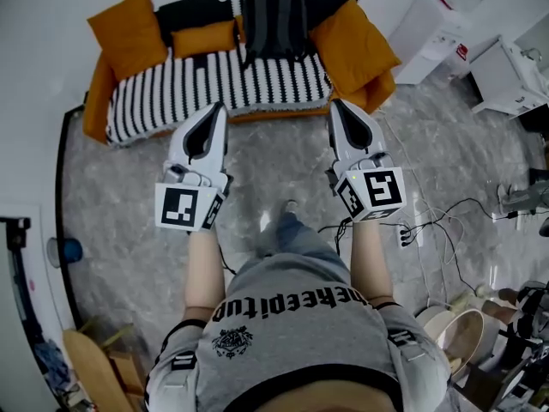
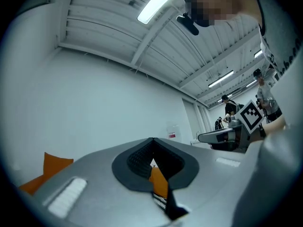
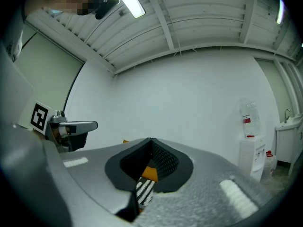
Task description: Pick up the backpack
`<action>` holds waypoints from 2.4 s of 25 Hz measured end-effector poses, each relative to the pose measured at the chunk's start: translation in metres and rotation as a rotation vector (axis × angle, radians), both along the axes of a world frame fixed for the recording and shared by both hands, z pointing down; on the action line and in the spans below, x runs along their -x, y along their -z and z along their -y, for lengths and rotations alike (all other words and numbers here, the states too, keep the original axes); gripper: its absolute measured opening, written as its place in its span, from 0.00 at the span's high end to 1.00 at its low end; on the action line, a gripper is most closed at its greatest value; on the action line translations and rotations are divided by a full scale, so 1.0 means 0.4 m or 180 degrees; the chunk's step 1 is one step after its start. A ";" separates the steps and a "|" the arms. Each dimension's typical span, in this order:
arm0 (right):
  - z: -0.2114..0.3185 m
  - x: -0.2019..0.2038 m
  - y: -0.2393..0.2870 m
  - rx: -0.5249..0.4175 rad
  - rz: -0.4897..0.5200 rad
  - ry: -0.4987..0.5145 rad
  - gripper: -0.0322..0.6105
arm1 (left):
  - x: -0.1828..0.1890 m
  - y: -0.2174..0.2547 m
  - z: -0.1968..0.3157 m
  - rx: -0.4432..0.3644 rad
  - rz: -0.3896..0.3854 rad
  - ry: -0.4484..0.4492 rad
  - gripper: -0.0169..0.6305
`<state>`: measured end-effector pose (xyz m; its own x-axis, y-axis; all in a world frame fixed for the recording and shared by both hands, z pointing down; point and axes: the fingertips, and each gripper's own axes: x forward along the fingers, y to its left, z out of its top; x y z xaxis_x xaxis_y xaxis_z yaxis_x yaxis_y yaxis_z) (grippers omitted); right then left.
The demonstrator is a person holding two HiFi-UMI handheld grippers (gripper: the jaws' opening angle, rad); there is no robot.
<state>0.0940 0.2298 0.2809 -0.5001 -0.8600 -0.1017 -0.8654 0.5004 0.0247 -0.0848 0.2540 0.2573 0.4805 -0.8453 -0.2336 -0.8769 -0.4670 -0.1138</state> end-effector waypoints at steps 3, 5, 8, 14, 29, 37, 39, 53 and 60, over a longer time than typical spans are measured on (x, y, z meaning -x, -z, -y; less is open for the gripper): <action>0.068 -0.011 0.007 0.0003 0.0004 0.0044 0.95 | -0.015 0.007 0.063 0.0003 0.0011 0.0030 0.95; 0.110 -0.019 0.008 0.0014 0.0008 0.0071 0.95 | -0.023 0.010 0.102 0.0012 0.0011 0.0056 0.95; 0.168 -0.036 0.010 0.0021 0.0026 0.0106 0.95 | -0.042 0.015 0.156 0.0012 0.0023 0.0083 0.95; 0.274 -0.074 0.020 0.0002 0.0091 0.0183 0.95 | -0.098 0.033 0.258 -0.0026 0.0080 0.0109 0.95; 0.416 -0.119 0.004 0.0021 0.0202 0.0253 0.95 | -0.155 0.026 0.383 -0.0015 0.0149 0.0143 0.95; 0.485 -0.129 0.004 0.0014 0.0198 0.0155 0.95 | -0.168 0.034 0.470 -0.0059 0.0138 0.0030 0.95; 0.513 -0.129 0.006 0.0012 0.0194 0.0120 0.95 | -0.166 0.034 0.502 -0.0059 0.0134 0.0000 0.95; 0.753 -0.048 0.020 0.0019 0.0172 -0.0067 0.95 | -0.084 0.046 0.771 -0.0043 0.0092 -0.0202 0.95; 0.859 0.009 0.013 0.0056 0.0161 -0.0144 0.95 | -0.028 0.041 0.891 -0.0002 0.0096 -0.0291 0.95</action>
<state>0.0904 -0.1137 0.2758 -0.4552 -0.8835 -0.1103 -0.8872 0.4606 -0.0280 -0.0734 -0.1023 0.2407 0.5624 -0.7975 -0.2186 -0.8269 -0.5447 -0.1399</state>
